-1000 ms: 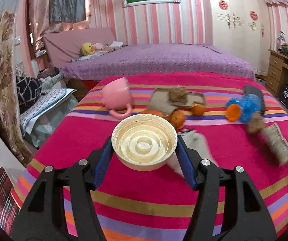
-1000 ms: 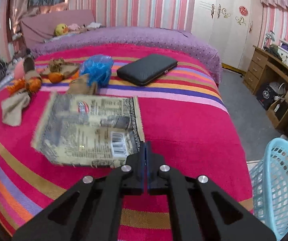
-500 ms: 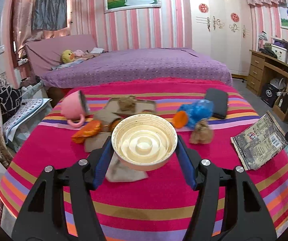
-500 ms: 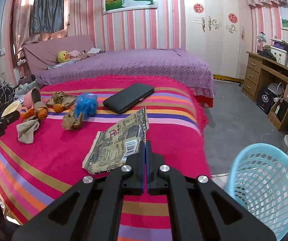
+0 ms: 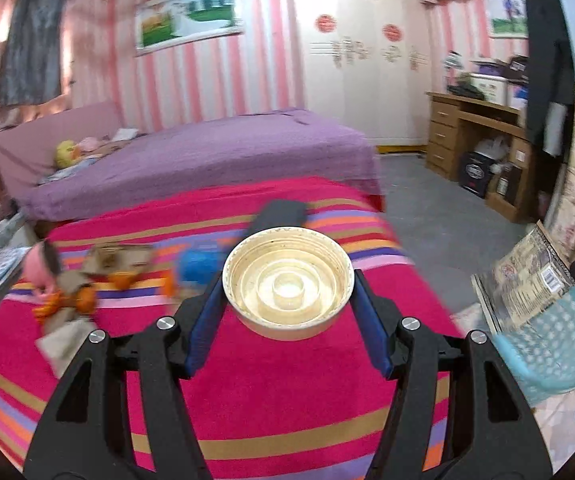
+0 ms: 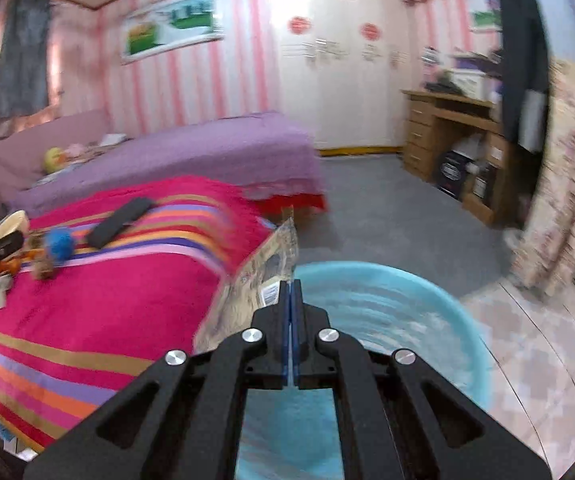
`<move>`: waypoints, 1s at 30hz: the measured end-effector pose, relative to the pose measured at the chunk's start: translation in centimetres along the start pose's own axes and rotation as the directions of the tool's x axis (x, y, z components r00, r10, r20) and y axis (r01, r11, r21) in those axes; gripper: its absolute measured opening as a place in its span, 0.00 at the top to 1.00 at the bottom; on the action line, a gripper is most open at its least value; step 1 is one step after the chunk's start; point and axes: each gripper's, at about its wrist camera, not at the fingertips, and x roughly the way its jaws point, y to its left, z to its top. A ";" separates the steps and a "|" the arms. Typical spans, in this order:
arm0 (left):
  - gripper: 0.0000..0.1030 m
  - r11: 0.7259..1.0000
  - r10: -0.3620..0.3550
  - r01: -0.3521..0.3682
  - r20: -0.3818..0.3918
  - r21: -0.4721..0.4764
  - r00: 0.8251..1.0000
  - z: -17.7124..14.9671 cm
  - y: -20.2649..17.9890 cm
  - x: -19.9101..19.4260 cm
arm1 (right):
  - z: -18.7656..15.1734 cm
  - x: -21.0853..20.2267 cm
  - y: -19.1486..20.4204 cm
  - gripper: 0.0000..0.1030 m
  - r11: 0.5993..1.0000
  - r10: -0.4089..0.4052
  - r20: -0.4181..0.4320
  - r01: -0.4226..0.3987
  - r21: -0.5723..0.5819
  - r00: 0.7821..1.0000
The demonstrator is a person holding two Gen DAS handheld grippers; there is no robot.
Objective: Collect trash
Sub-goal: 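Carry the newspaper packet to the blue basket and open the right tool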
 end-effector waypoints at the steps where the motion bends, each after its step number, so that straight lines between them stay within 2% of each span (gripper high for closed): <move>1: 0.41 1.000 -0.027 0.027 -0.007 0.009 1.000 -0.1 -1.8 0.3 | -0.2 0.1 -1.1 0.99 1.000 -0.012 -0.004 0.012 0.020 1.000; 4: 0.41 0.996 -0.089 0.090 -0.021 0.029 0.996 -0.7 -6.2 0.8 | -1.3 0.3 -4.6 0.99 0.996 -0.070 -0.026 0.072 0.058 0.997; 9: 0.41 0.981 -0.179 0.184 -0.070 0.061 0.981 -1.5 -12.7 1.8 | -2.2 0.4 -7.9 0.99 0.988 -0.105 -0.038 0.109 0.108 0.994; 16: 0.41 0.958 -0.244 0.254 -0.087 0.131 0.966 -1.3 -19.3 2.7 | -2.7 0.4 -9.3 0.99 0.985 -0.098 -0.040 0.103 0.141 0.994; 21: 0.41 0.941 -0.290 0.310 -0.145 0.137 0.946 -1.0 -22.1 4.9 | -2.8 0.2 -9.7 0.99 0.983 -0.103 -0.046 0.109 0.147 0.994; 22: 0.35 0.940 -0.291 0.312 -0.154 0.136 0.944 -1.1 -22.3 5.3 | -2.8 0.3 -9.8 0.99 0.983 -0.102 -0.047 0.108 0.150 0.994; 23: 0.24 0.940 -0.291 0.313 -0.162 0.135 0.943 -1.1 -22.4 5.6 | -2.8 0.2 -9.8 0.99 0.982 -0.102 -0.048 0.108 0.152 0.994; 25: 0.16 0.946 -0.277 0.297 -0.154 0.128 0.949 -1.0 -22.3 5.7 | -2.9 0.2 -9.5 0.99 0.983 -0.105 -0.051 0.111 0.147 0.993; 26: 0.13 0.948 -0.273 0.292 -0.149 0.126 0.950 -0.9 -22.0 5.6 | -2.9 0.3 -9.5 0.99 0.983 -0.106 -0.051 0.113 0.145 0.993; 30: 0.10 0.960 -0.246 0.259 -0.123 0.106 0.961 -0.3 -20.3 5.6 | -3.0 0.6 -9.5 0.99 0.983 -0.106 -0.060 0.114 0.143 0.993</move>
